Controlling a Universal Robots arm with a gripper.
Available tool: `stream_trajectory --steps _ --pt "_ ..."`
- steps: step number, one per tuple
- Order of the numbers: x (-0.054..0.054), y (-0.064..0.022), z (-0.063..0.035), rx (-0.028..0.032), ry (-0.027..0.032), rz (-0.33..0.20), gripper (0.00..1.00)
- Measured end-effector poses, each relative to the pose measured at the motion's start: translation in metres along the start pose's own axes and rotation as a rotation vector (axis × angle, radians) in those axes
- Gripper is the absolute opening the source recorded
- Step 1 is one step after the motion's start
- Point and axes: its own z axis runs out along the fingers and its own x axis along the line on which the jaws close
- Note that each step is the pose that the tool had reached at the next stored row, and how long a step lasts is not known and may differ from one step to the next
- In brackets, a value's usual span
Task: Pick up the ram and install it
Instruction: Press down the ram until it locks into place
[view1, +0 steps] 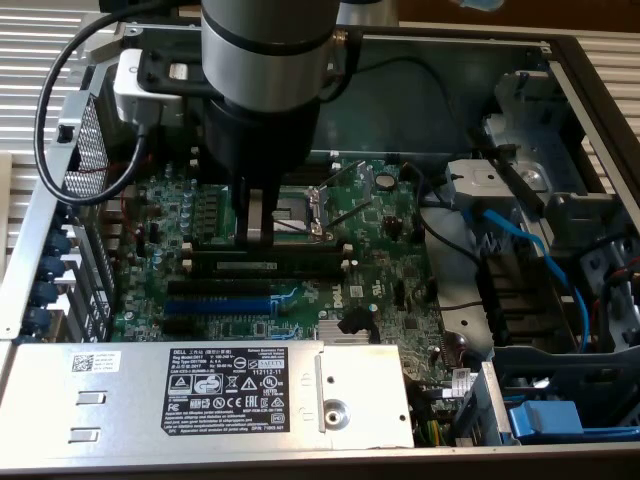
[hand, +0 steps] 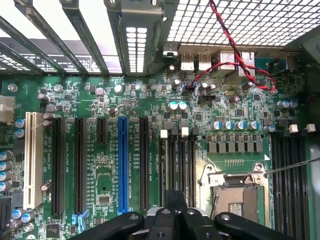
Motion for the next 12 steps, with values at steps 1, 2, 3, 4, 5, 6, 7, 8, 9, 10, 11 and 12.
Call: stream_trajectory --steps 1,2,3,4,5,6,7,8,9,10,11,12 --pt "0.0 0.0 0.0 -0.0011 0.0 0.0 0.1" --pt "0.0 0.0 0.0001 -0.0018 0.0001 0.0 0.1" --pt "0.0 0.0 0.0002 -0.0022 0.0001 0.0 0.1" --pt "0.0 0.0 0.0005 -0.0024 -0.0001 0.0 0.1" --pt "0.0 -0.0001 0.0007 -0.003 -0.0002 0.0 0.1" --pt "-0.0001 -0.0001 0.0007 -0.0038 0.0 0.0 0.1" --pt "-0.0003 -0.0001 0.0008 -0.0046 0.0 0.001 0.1" --pt "-0.0005 -0.0001 0.0008 -0.0054 0.0002 0.0 0.1" --pt "-0.0007 -0.0001 0.0009 -0.0061 0.0002 0.001 0.1" --pt "-0.001 0.0001 0.0009 -0.0071 0.0005 0.001 0.1" --pt "-0.0013 0.0001 0.0009 -0.0087 0.0018 0.001 0.1" --pt "-0.0017 0.0001 0.001 -0.0109 0.004 0.001 0.1"
